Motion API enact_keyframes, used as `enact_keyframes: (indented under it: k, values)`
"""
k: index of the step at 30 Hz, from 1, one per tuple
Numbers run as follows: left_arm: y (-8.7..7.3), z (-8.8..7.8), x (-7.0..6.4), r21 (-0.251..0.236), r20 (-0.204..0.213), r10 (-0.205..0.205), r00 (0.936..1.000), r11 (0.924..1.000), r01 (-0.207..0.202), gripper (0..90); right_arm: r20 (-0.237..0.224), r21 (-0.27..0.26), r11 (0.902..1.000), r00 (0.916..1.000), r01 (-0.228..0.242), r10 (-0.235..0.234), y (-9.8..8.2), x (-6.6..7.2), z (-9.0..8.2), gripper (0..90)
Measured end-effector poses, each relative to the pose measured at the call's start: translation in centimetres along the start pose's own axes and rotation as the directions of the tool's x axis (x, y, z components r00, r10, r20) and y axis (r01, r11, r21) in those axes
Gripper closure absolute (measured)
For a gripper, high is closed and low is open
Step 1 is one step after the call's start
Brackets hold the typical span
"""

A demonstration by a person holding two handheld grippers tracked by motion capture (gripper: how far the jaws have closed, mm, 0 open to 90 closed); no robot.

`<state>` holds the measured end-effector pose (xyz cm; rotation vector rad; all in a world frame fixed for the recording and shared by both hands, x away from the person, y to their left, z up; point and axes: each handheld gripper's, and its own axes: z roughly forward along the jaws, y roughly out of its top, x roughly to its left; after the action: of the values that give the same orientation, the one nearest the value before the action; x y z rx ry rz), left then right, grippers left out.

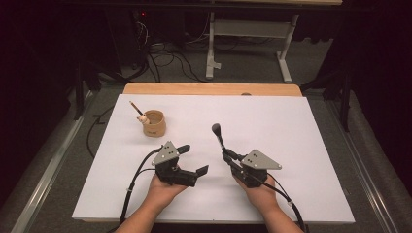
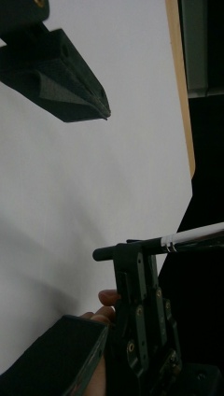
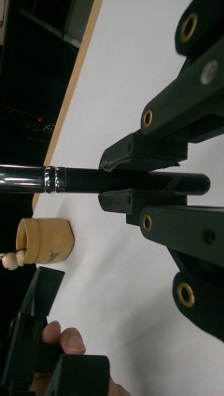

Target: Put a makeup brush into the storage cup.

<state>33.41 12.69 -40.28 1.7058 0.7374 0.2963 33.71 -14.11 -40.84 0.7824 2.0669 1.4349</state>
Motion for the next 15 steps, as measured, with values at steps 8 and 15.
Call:
enact_keyframes:
  k: [8, 15]
  values:
    - [0.0, -0.1, 0.0, -0.013, 0.016, -0.009, 0.9998, 0.9999, 0.009, 3.1, -0.024, 0.010, 0.9998, 0.9996, 0.015, -0.014, -0.3, 0.7, 0.3, 81.5]
    - [0.1, -0.2, -0.1, -0.024, 0.028, -0.017, 0.9995, 0.9996, 0.017, 4.4, -0.048, 0.004, 1.0000, 0.9988, 0.009, -0.008, -0.3, 1.4, 0.5, 81.5]
